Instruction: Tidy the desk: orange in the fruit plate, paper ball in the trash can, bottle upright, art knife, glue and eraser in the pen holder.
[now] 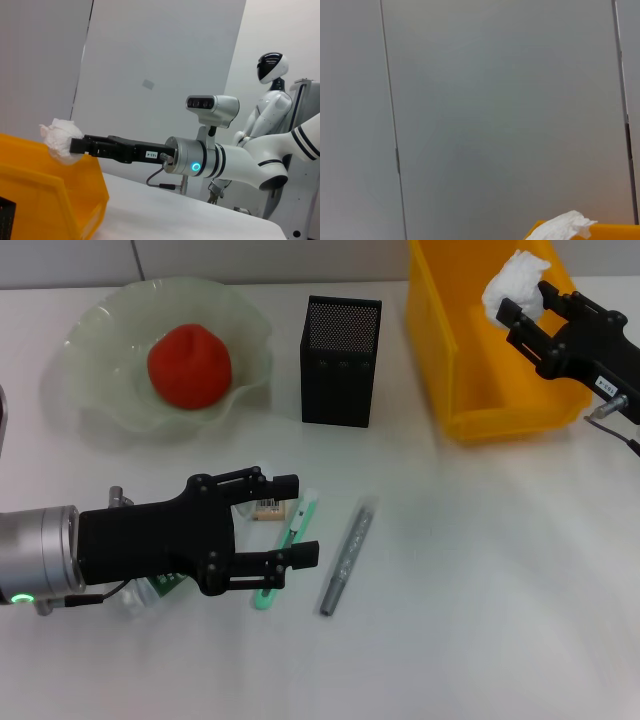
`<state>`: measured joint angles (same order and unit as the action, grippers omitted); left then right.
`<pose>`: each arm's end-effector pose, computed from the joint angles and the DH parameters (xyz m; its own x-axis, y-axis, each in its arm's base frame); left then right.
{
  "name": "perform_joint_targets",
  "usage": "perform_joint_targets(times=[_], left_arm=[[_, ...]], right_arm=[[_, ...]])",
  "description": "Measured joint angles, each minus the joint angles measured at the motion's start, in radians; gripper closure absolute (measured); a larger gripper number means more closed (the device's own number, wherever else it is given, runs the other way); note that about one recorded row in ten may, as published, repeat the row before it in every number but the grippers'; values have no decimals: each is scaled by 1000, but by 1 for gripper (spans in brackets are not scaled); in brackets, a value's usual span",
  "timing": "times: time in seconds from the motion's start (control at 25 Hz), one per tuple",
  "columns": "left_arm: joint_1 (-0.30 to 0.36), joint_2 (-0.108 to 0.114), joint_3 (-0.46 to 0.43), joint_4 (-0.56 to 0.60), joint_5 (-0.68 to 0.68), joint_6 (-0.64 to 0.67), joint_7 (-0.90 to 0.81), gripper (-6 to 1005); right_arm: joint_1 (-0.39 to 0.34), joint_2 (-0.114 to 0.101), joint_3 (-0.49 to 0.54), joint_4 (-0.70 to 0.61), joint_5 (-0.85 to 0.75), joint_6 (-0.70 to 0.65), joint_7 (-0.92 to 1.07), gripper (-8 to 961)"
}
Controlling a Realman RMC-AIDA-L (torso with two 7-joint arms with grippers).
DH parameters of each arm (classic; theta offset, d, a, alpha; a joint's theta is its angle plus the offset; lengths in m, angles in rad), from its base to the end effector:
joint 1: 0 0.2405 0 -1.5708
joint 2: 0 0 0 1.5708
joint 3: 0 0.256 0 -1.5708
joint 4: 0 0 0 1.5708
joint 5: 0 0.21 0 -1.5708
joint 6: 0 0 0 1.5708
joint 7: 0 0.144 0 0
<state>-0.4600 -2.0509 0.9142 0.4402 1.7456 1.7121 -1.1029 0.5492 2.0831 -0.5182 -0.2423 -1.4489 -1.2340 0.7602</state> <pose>-0.2584 0.2753 -0.0289 0.7388 0.2406 0.6295 0.2961 -0.9550 0.0175 0.2923 0.3615 -0.0049 0.6672 -0.0551 -0.7428 -0.6401 -0.5523 -0.5340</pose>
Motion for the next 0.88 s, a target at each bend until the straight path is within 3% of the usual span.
perform_joint_targets(times=[0.44,0.76,0.88], left_arm=[[0,4,0,0,0,3,0,190],[0,5,-1,0,0,0,0,190],[0,5,-1,0,0,0,0,190]], right_arm=[[5,0,5,0,0,0,0,357],[11,0,8,0,1,4,1,203],[12,0,9,0,1,5,3,203]])
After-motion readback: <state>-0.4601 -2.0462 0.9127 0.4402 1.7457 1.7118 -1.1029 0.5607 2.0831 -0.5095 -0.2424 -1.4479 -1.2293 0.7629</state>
